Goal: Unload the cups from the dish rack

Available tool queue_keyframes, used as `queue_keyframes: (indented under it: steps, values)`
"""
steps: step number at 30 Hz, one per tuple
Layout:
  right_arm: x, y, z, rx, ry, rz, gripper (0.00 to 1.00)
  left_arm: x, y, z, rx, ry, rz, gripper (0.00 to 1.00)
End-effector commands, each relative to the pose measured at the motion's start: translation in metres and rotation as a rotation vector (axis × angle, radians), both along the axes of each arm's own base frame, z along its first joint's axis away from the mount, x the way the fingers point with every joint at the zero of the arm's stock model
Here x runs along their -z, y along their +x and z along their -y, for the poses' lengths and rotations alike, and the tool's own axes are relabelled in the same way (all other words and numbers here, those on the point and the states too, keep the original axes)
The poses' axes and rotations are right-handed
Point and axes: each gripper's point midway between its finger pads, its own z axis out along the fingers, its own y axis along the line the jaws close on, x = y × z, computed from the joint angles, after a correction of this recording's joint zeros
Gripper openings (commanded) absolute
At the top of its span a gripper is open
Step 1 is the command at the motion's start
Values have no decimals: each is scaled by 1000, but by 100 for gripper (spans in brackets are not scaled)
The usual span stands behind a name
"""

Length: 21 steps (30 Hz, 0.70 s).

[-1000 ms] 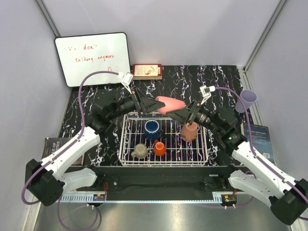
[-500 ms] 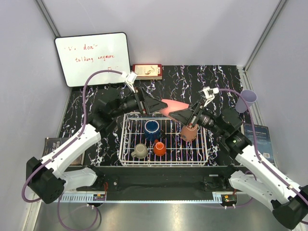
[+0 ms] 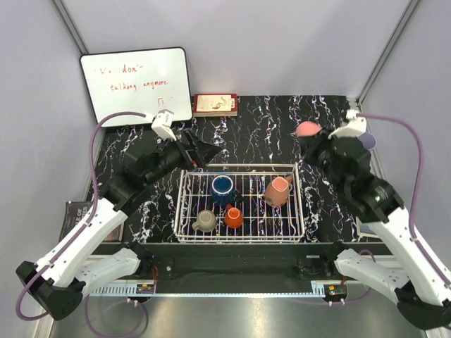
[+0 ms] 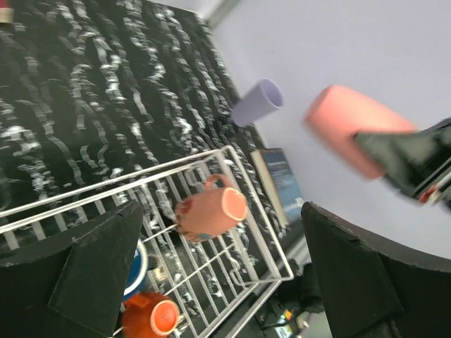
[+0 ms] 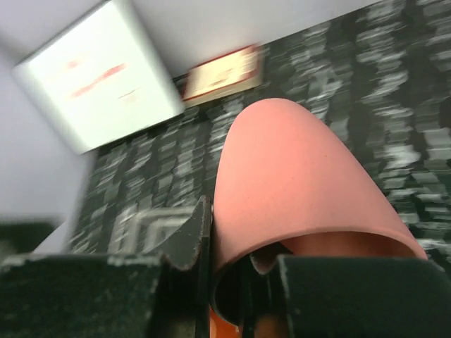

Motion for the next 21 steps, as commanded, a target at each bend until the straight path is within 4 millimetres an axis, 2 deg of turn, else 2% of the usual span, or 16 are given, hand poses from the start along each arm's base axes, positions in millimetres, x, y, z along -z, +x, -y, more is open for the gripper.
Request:
queue_keyframes:
  steps: [1,2,3,4,5,6,7,11,12,13,14,18,21]
  values:
    - [2,23,100,480,-422,-109,0,16,4,-40,-179,138,-46,99]
    - [0,27,105,493,-442,-125,0,23,3,-47,-202,166,-63,99]
    - [9,40,116,509,-429,-184,0,29,2,-57,-245,197,-85,99]
    - [1,48,120,511,-383,-190,0,33,0,-61,-258,206,-96,99]
    - [3,56,123,521,-336,-212,0,35,-1,-63,-264,209,-103,99]
    - [15,71,132,554,-342,-268,0,37,-5,-65,-262,211,-110,99]
    - [3,81,135,580,-318,-257,0,41,-6,-66,-261,213,-121,99]
    - [8,129,171,658,-79,-350,0,49,-13,-70,-256,233,-152,99]
    - [17,147,165,613,-24,-393,0,53,-16,-72,-258,248,-166,98]
    - [22,153,199,692,26,-419,0,56,-17,-74,-259,261,-171,99]
    - [25,160,204,704,59,-432,0,57,-18,-76,-265,267,-170,99]
    - [38,194,227,750,4,-488,0,67,-22,-82,-275,290,-180,99]
    - [48,211,230,746,-18,-510,0,77,-23,-83,-273,311,-194,99]
